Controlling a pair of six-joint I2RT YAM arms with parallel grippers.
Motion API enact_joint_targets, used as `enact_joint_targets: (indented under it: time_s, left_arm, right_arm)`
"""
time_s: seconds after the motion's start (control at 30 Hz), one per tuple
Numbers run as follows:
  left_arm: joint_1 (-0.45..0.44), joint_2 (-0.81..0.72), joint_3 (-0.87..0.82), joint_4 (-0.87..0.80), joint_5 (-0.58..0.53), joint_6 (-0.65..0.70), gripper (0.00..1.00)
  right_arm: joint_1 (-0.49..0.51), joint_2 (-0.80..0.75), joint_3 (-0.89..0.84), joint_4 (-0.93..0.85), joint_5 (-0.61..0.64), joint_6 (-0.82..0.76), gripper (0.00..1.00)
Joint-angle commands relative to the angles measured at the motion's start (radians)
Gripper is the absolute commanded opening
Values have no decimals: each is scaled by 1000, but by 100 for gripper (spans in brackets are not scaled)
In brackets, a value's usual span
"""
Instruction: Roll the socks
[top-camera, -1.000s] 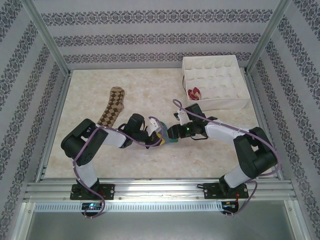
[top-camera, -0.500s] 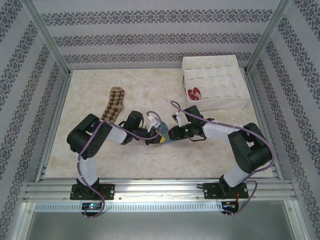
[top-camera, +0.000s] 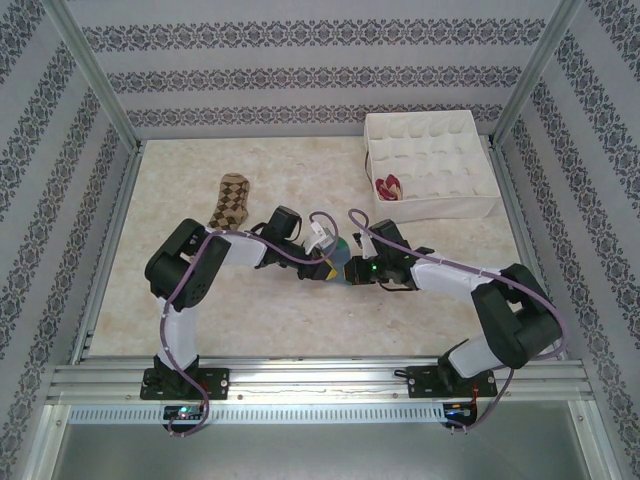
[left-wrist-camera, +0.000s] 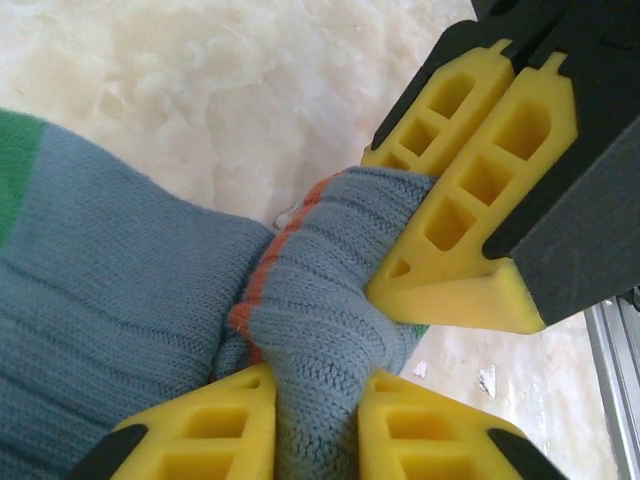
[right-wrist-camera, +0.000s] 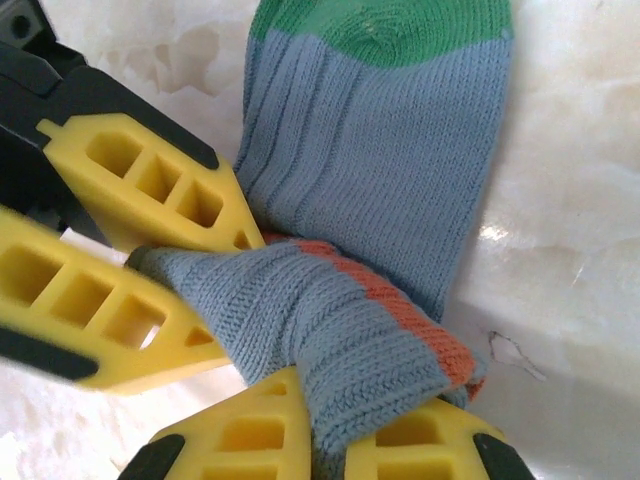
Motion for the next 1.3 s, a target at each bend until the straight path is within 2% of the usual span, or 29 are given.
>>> enact_joint_targets:
  time_s: [0.0,0.1,0.27,0.47,0.53,0.57,0.67,0.9,1.07,1.13,1.2,1.27]
  left_arm:
    - [3,-62,-15,-109,-172,161,26]
    - [-11,-144,-70,-67,-236,239,29]
    - [-51,-291,-198,96,-370,375,37]
    - [-161,-383,-321,242,-556,584,48]
    - [-199,-384,-336,258,-618,649,50]
    - [-233,-366,-330,251,-684,691,51]
    - [-258,-324,-306,224,-735,721,52]
    - [-318,-258,-265,205,-801,749,53]
    - [-340,-183,-204,139,-941,738,54]
    - [-340,-165,-180,101,-968,722,49]
    - [-340,-160,-159,50,-951,712,32]
    - [-337,-162,-144,5,-913,690,12]
  right_arm:
    - [22,59,13,-184,5,57,7]
    - [10,102,58,-206,-15,69,7]
    - [-1,161,117,-239,-41,73,7]
    - [-3,192,132,-248,-60,74,7]
    - [-3,195,132,-247,-64,75,7]
    - [-6,200,131,-249,-71,73,7]
    - [-11,205,133,-248,-82,73,7]
    - [-18,214,139,-260,-97,64,7]
    - [-21,212,140,-262,-112,55,9]
    - [-20,207,136,-258,-128,52,11]
    - [-21,192,130,-250,-139,49,16]
    - [-25,167,122,-242,-149,45,26]
